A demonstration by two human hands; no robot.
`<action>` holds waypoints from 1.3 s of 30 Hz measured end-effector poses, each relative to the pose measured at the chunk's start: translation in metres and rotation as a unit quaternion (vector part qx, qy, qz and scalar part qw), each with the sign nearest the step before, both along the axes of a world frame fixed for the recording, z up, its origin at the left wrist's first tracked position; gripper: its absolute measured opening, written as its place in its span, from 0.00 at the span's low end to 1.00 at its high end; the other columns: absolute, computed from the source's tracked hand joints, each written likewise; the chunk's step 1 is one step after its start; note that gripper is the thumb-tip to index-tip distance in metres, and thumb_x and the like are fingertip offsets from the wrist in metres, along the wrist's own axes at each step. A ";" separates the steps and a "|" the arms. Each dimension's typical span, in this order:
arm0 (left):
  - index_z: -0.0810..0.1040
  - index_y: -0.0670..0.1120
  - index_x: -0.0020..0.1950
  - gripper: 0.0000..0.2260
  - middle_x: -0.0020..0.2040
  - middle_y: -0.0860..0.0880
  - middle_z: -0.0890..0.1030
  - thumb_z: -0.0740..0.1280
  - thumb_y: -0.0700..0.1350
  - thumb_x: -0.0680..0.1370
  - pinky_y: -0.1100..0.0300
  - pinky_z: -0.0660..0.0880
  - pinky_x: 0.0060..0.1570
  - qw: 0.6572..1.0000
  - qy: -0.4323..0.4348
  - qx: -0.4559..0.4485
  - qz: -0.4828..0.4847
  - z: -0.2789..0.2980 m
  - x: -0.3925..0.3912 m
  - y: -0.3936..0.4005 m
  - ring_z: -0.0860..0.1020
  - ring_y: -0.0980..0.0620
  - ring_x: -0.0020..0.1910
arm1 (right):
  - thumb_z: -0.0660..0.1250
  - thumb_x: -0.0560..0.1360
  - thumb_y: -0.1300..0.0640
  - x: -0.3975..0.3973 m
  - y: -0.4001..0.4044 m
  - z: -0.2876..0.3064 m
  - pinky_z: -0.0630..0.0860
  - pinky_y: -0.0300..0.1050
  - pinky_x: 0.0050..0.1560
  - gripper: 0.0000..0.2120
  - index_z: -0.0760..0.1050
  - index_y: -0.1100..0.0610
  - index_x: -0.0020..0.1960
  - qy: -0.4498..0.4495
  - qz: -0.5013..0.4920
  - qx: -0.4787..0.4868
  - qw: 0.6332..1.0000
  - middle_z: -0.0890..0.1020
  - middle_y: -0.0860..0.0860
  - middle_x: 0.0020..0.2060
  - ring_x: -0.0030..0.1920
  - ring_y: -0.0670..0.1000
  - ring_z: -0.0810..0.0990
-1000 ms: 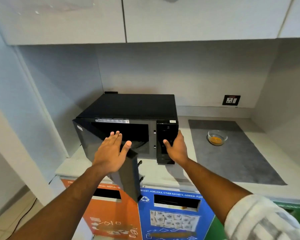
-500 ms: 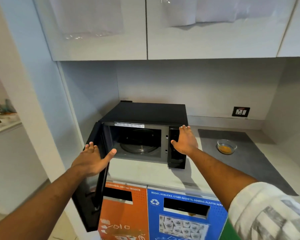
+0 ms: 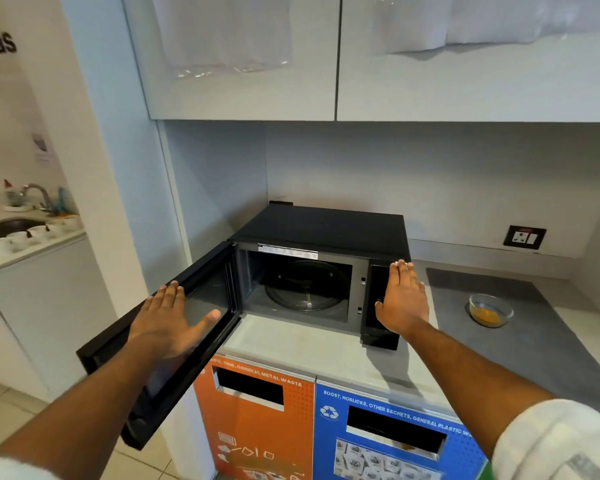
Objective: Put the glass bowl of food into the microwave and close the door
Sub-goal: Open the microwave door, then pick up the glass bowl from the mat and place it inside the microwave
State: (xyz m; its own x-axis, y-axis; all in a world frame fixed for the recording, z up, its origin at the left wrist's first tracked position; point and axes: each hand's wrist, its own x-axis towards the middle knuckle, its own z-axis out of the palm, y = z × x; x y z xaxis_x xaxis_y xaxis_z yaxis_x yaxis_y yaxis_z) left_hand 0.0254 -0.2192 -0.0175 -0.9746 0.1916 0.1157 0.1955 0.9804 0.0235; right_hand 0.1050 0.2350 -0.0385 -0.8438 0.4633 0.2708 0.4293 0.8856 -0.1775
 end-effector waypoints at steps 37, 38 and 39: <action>0.53 0.43 0.80 0.40 0.82 0.46 0.48 0.44 0.68 0.76 0.48 0.45 0.78 0.969 0.031 0.120 -0.214 -0.028 0.083 0.202 0.44 0.46 0.81 | 0.71 0.77 0.46 0.137 0.051 -0.027 0.66 0.56 0.77 0.34 0.63 0.52 0.78 0.074 0.001 -0.173 0.982 0.69 0.52 0.78 0.77 0.58 0.68; 0.53 0.43 0.80 0.40 0.82 0.46 0.48 0.44 0.68 0.76 0.49 0.45 0.78 0.966 0.024 0.129 -0.221 -0.030 0.089 0.222 0.44 0.47 0.81 | 0.71 0.77 0.46 0.146 0.063 -0.028 0.68 0.55 0.76 0.34 0.63 0.52 0.78 0.075 -0.003 -0.183 0.980 0.69 0.53 0.77 0.76 0.58 0.69; 0.52 0.44 0.80 0.39 0.82 0.47 0.48 0.45 0.68 0.77 0.49 0.45 0.78 0.964 0.017 0.138 -0.225 -0.032 0.094 0.234 0.45 0.47 0.81 | 0.71 0.77 0.46 0.151 0.069 -0.030 0.69 0.54 0.75 0.34 0.63 0.53 0.78 0.076 -0.003 -0.191 0.979 0.69 0.53 0.77 0.76 0.57 0.69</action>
